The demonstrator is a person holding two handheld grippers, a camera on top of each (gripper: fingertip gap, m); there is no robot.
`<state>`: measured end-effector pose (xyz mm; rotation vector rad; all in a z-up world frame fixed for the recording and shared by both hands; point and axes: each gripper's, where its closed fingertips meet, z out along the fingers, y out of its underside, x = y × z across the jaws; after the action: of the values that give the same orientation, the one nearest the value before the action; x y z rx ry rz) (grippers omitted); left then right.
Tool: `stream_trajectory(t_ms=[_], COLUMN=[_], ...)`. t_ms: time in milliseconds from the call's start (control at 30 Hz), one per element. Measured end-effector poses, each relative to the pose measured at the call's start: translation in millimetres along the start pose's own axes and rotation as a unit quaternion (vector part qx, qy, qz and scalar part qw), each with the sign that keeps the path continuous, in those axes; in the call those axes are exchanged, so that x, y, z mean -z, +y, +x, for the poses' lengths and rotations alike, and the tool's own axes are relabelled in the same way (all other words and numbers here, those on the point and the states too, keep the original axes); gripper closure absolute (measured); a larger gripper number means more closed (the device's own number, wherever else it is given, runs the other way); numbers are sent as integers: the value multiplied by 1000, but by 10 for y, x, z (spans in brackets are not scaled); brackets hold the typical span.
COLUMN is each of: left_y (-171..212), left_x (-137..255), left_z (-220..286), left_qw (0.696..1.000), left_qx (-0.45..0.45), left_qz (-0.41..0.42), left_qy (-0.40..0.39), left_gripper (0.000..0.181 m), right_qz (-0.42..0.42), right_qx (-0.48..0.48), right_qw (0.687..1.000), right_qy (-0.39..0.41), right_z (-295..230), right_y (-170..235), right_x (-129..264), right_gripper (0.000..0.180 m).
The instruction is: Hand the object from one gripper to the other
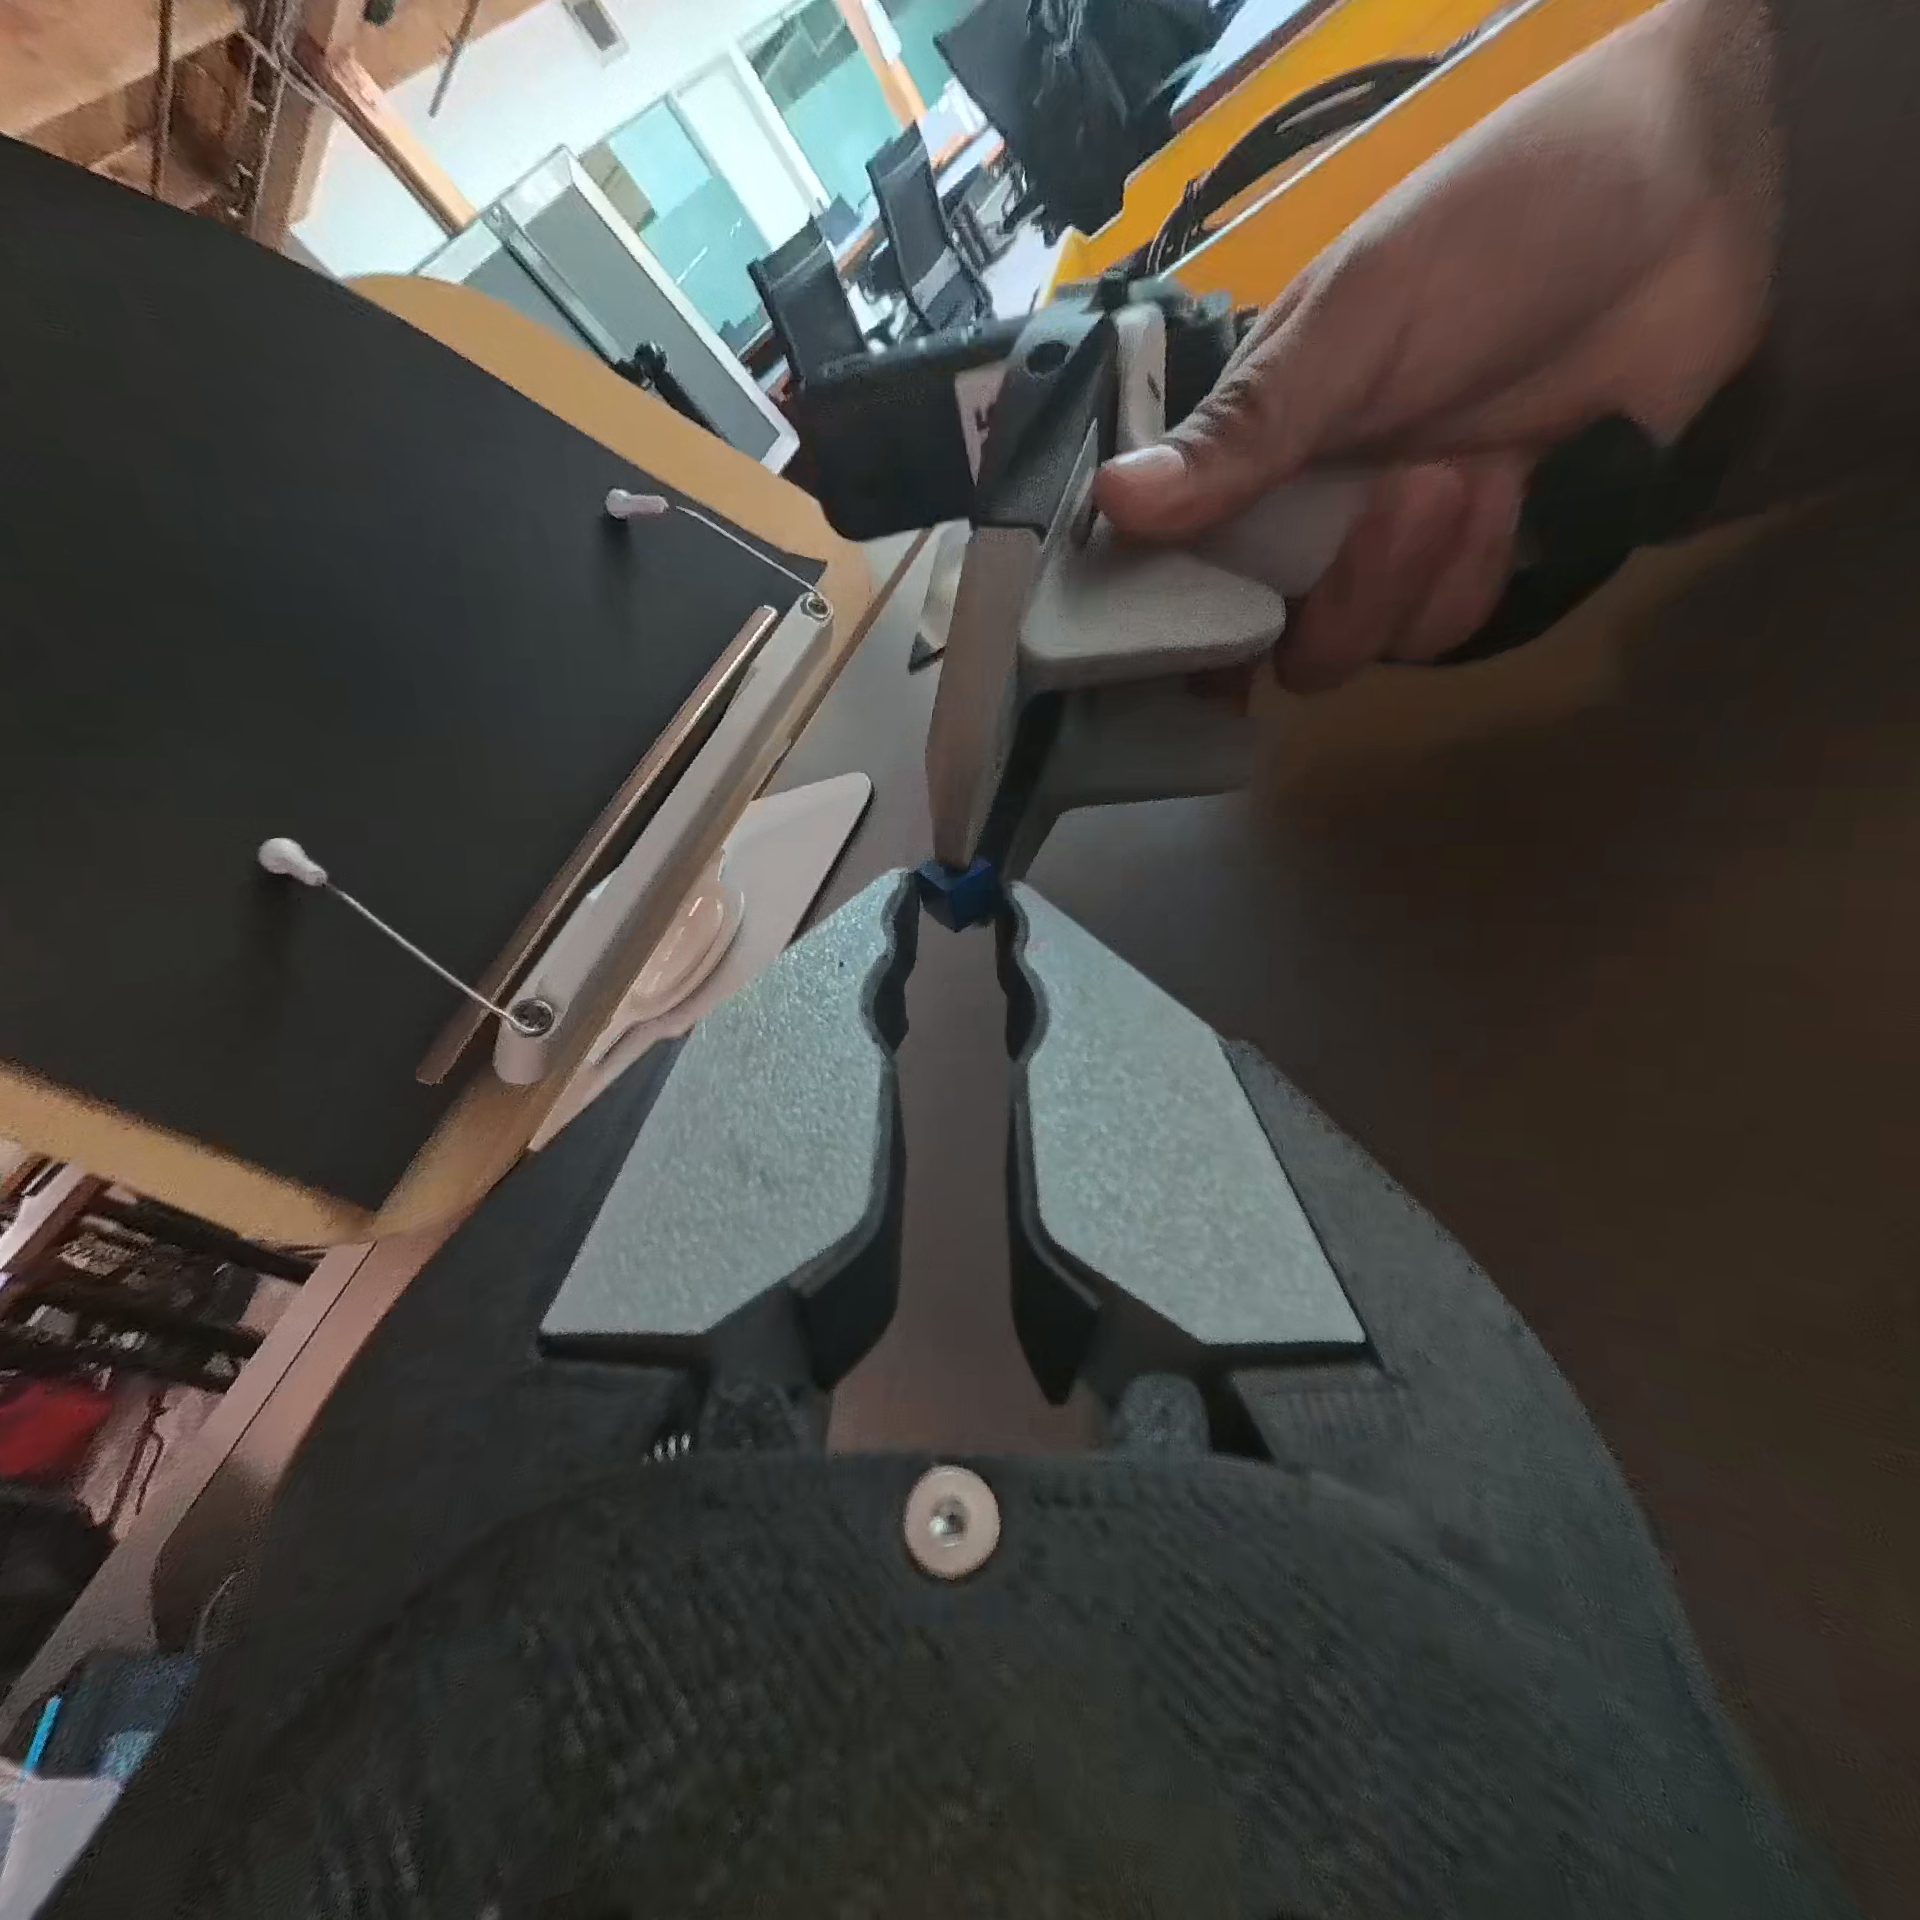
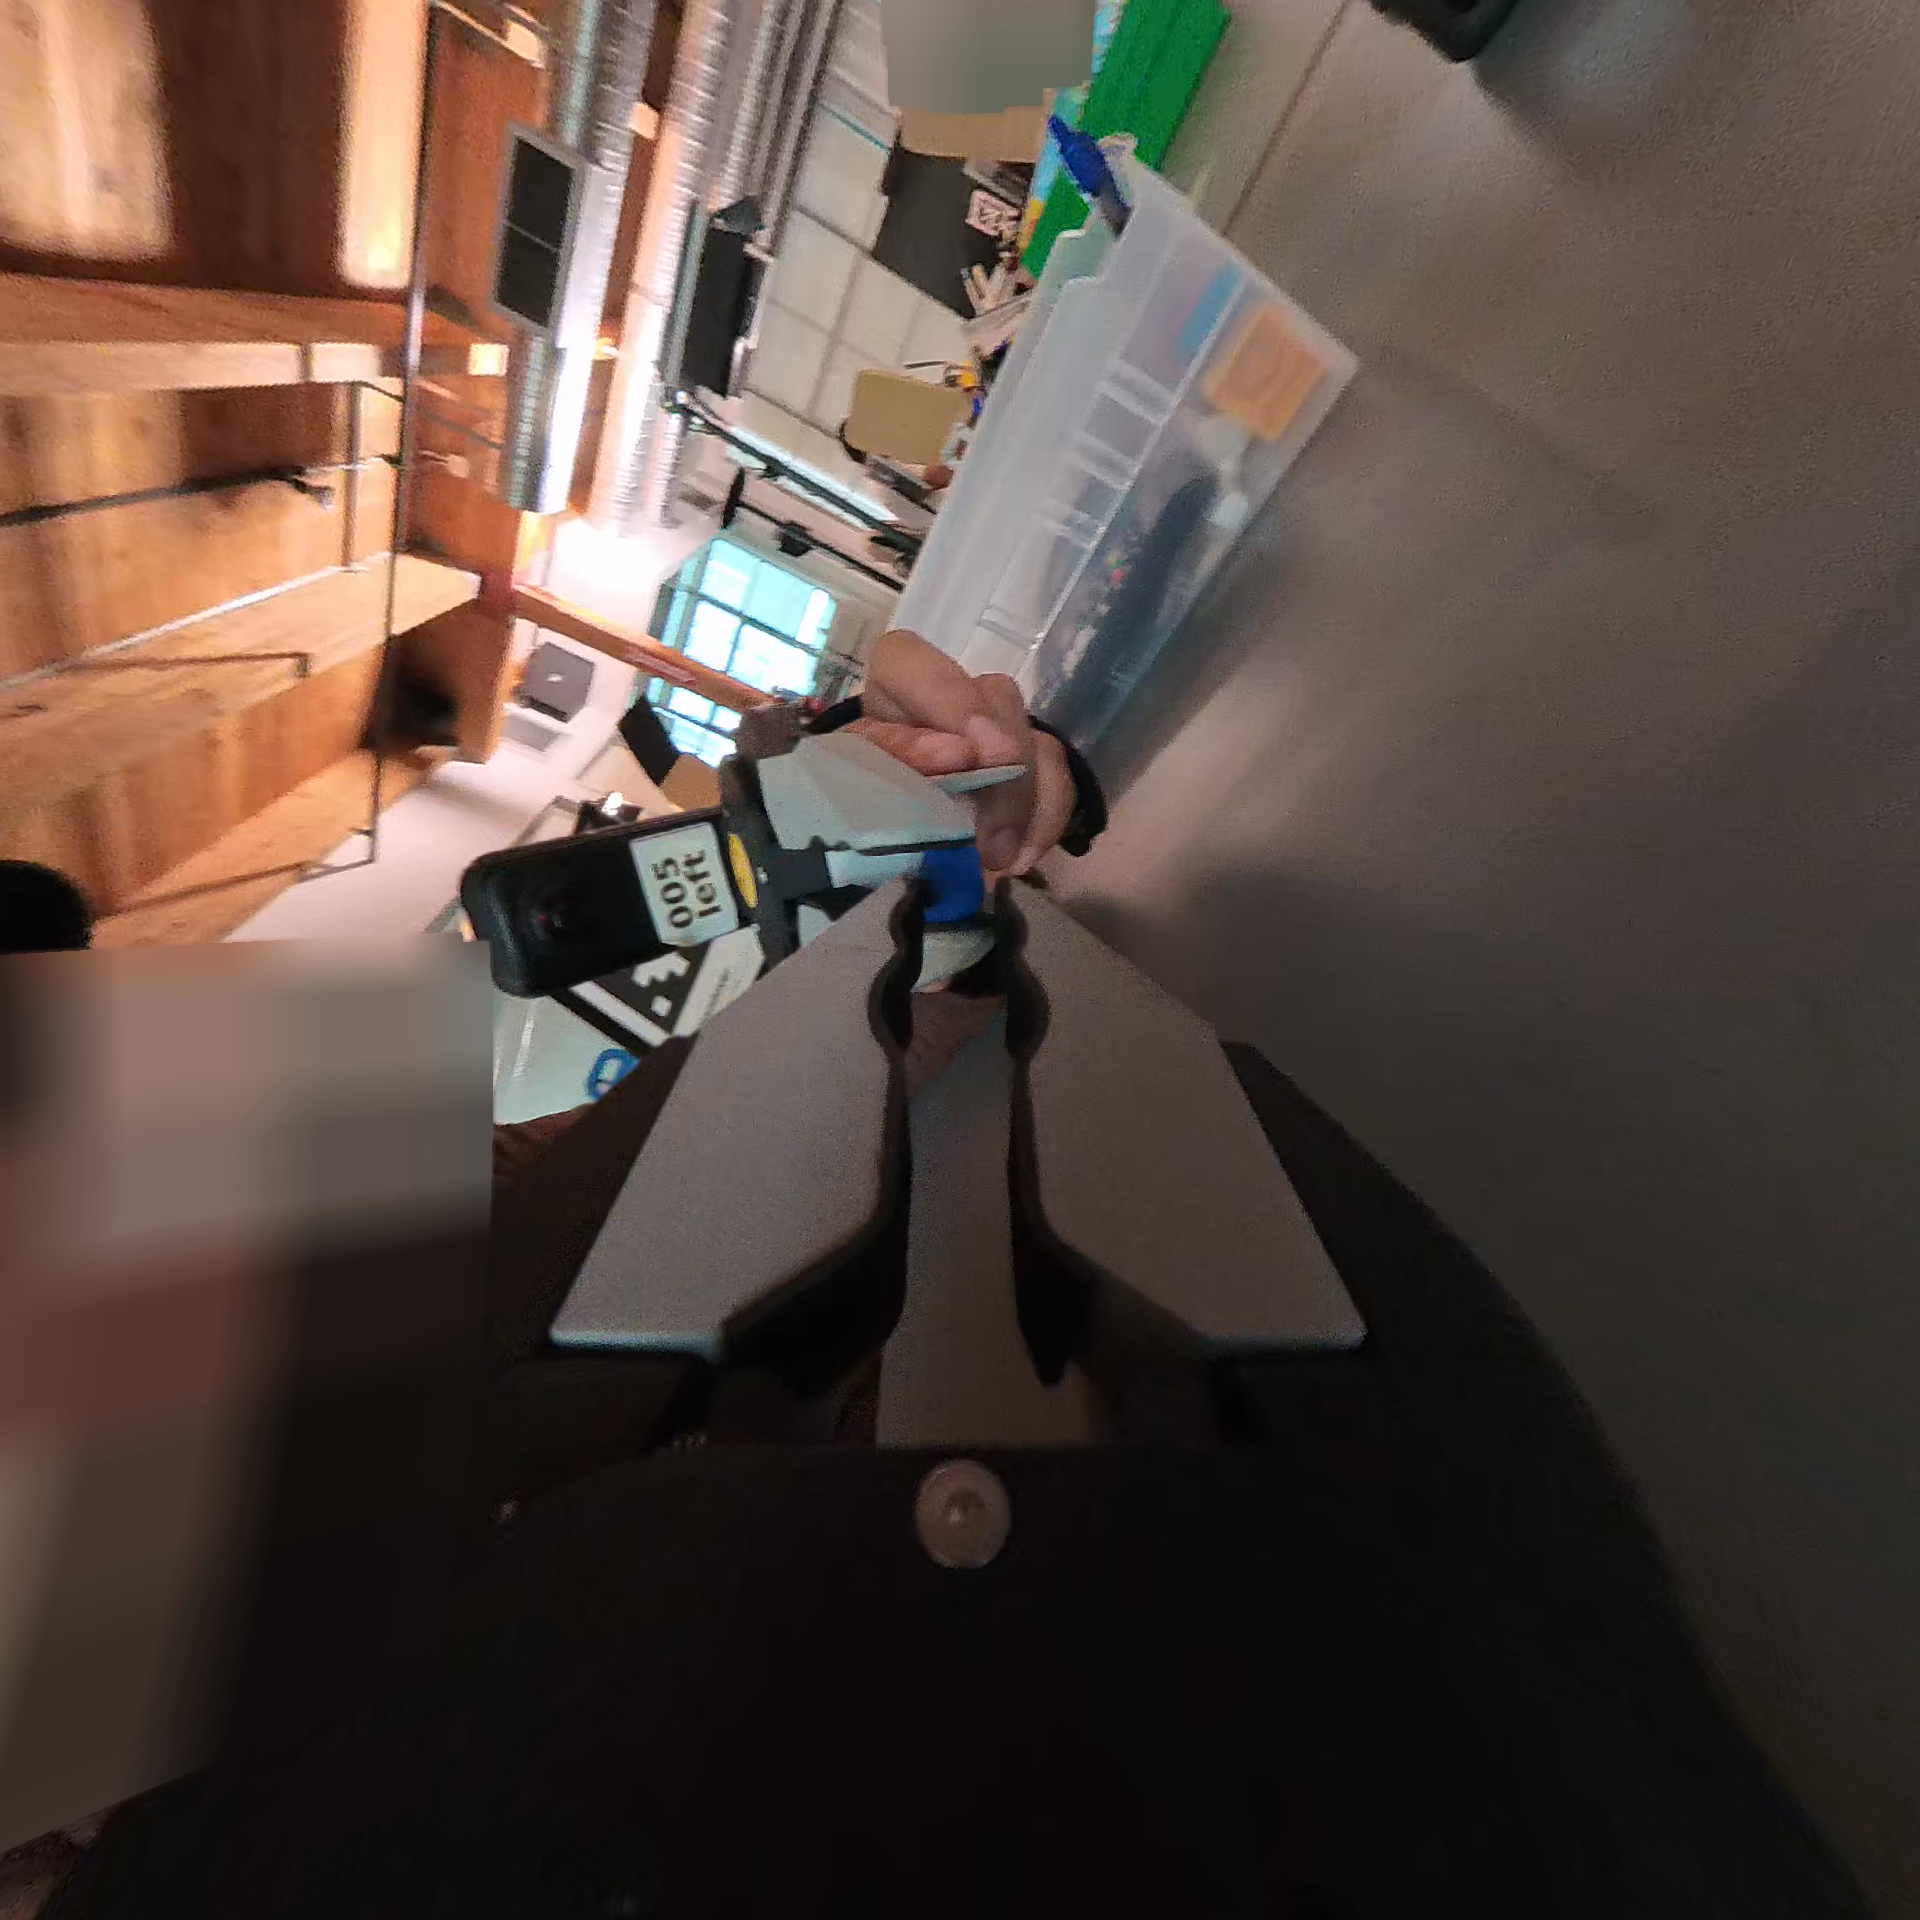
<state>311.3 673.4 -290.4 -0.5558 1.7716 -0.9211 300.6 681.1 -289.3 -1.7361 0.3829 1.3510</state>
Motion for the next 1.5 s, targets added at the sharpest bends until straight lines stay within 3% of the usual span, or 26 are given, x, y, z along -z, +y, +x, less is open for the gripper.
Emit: stream_trajectory(t_ms=[33, 100, 267, 467, 567, 700, 867, 1033, 1333, 1500], left_y=[-7, -37, -50, -105, -144, -159, -232, -179, -132, -191], left_x=[1, 25, 76, 119, 148, 168, 250, 219, 199, 215], left_z=[-7, -51, -184, -205, -86, -63, -11, 126, 93, 64], left_qw=[1000, 1000, 997, 957, 913, 861, 804, 773, 753, 731], left_qx=[2, 19, 74, 272, 367, 453, 515, 547, 575, 594], left_qz=[2, 12, 30, 69, 86, 103, 115, 87, 86, 107], left_qy=[-1, -4, -13, 69, 157, 209, 275, 309, 309, 319], left_gripper=[170, 170, 170, 170, 170, 170, 170, 170, 169, 168], right_qz=[3, 18, 47, 25, 21, -34, -85, -108, -106, -93], right_qx=[6, 25, 145, 304, 373, 462, 580, 631, 639, 628], right_qw=[1000, 999, 982, 943, 914, 870, 768, 711, 696, 714], right_qy=[12, 29, 110, 131, 156, 170, 258, 290, 309, 297], right_z=[28, 47, 72, -192, -265, -340, -216, -138, -95, -155], right_y=[-14, -85, -252, -206, -192, -17, 75, 152, 112, 99], right_x=[10, 48, 143, 32, -6, -65, -52, -135, -150, -144], right_gripper=[163, 154, 151, 149, 153, 149, 155, 164, 167, 168])
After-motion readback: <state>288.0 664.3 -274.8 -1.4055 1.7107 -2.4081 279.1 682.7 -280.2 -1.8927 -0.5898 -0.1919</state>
